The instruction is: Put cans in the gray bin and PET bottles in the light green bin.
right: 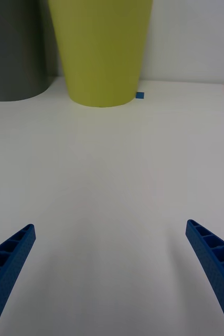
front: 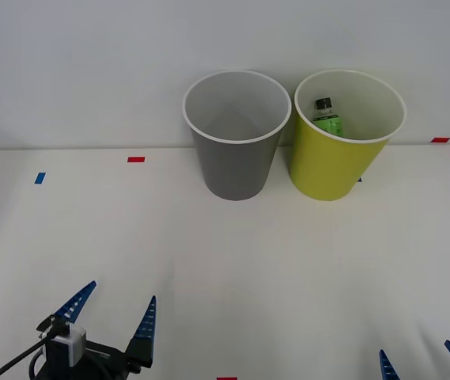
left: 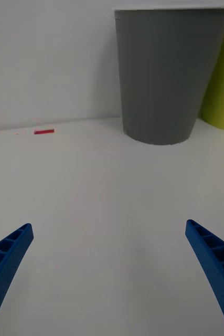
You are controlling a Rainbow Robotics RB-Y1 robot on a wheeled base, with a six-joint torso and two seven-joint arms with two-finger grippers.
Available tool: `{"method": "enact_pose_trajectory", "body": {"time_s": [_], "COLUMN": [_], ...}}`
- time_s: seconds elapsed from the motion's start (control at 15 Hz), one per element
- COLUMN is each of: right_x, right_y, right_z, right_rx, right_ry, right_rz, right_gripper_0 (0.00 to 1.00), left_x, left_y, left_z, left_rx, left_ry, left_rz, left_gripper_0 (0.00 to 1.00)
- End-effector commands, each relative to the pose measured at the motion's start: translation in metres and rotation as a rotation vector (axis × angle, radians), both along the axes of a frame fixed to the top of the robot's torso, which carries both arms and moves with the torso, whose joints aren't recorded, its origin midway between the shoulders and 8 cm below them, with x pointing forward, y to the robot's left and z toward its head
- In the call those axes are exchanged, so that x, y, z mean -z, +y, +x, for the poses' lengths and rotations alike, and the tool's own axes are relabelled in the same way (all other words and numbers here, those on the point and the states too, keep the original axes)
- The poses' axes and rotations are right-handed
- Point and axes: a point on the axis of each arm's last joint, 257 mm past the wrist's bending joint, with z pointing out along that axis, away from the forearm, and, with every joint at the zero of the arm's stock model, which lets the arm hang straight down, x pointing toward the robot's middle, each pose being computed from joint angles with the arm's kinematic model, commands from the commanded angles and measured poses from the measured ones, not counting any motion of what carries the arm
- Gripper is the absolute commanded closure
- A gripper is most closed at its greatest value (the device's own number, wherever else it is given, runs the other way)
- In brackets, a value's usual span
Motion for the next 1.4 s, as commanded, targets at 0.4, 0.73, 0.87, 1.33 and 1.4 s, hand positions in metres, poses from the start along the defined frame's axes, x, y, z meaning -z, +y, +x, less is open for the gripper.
{"method": "enact_pose_trajectory", "body": {"time_s": [0.4, 0.73, 0.87, 1.33, 1.4], "right_x": [0.0, 0.0, 0.0, 0.0, 0.0], "right_y": [0.0, 0.0, 0.0, 0.0, 0.0], "right_z": [0.0, 0.0, 0.0, 0.0, 0.0], "right_rx": [0.0, 0.0, 0.0, 0.0, 0.0], "right_ry": [0.0, 0.0, 0.0, 0.0, 0.0], "right_rz": [0.0, 0.0, 0.0, 0.0, 0.0], "right_gripper_0": [0.0, 0.0, 0.0, 0.0, 0.0], "left_x": [0.037, 0.046, 0.046, 0.047, 0.047], "left_y": [0.029, 0.059, 0.061, 0.065, 0.065], "left_z": [-0.062, -0.084, -0.087, -0.089, -0.089], "left_rx": [-0.11, -0.273, -0.284, -0.284, -0.284], "left_ry": [0.116, 0.164, 0.165, 0.156, 0.156], "left_rz": [0.073, 0.031, 0.027, 0.051, 0.051], "left_gripper_0": [0.0, 0.0, 0.0, 0.0, 0.0]}}
